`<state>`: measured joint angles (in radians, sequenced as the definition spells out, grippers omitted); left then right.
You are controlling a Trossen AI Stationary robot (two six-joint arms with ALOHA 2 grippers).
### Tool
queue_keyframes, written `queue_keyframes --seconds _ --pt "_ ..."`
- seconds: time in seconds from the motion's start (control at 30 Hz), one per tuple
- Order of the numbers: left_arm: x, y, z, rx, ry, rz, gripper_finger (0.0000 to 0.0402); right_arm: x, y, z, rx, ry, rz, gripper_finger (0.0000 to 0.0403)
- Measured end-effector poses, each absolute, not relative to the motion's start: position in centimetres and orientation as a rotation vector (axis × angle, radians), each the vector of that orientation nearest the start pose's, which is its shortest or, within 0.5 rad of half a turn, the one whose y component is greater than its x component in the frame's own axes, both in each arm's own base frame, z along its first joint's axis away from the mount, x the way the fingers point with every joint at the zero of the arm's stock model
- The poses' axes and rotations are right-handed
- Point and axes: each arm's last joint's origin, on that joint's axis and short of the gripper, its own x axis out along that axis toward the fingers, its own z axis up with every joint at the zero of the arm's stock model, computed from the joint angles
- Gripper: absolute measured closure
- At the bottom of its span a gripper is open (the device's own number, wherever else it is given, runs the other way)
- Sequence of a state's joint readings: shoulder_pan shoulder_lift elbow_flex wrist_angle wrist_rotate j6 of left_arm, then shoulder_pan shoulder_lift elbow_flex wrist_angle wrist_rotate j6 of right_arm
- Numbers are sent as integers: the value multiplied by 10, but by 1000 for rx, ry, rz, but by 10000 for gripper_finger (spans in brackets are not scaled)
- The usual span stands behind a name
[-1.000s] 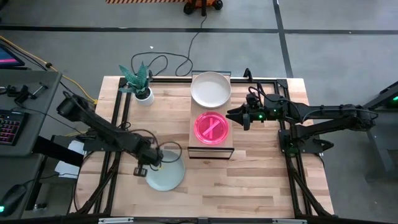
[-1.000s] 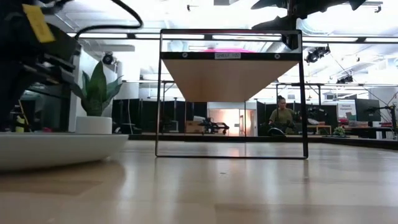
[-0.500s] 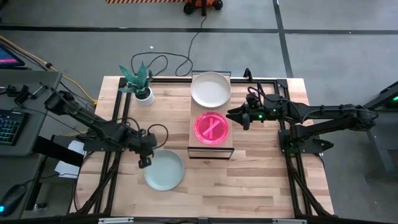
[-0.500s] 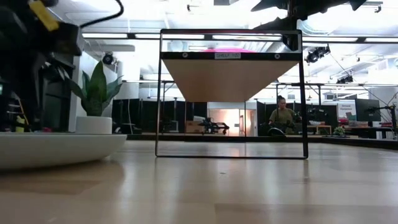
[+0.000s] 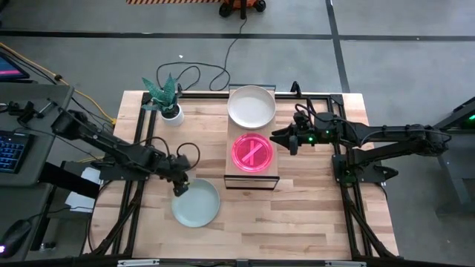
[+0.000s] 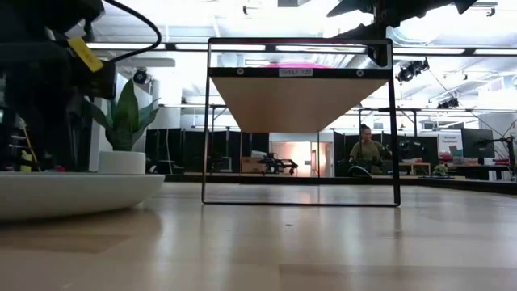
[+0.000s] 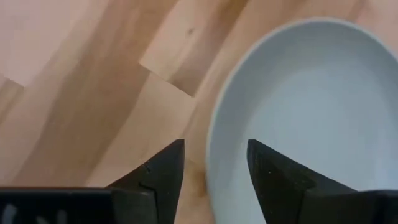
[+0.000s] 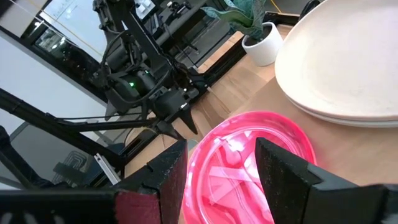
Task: Place and stack plates onto a shelf
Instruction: Stack the white plate on top of the off white plate on the shelf
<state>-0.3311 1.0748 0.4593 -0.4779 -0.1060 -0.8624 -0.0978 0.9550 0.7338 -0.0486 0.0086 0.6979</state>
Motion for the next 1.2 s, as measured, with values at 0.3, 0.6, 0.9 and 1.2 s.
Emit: queue_keyframes --seconds 0.3,0.6,0.9,1.2 --pt "167 -46 156 -574 1064 296 233 212 -21 297 705 232 -199 232" --pt "168 -42 156 -606 1080 291 233 211 -22 295 700 241 -232 232" --pt "175 -40 141 -593 1185 256 233 211 -22 295 697 238 -248 232" --pt "186 -41 130 -616 1233 165 246 211 -22 295 698 239 -248 232"
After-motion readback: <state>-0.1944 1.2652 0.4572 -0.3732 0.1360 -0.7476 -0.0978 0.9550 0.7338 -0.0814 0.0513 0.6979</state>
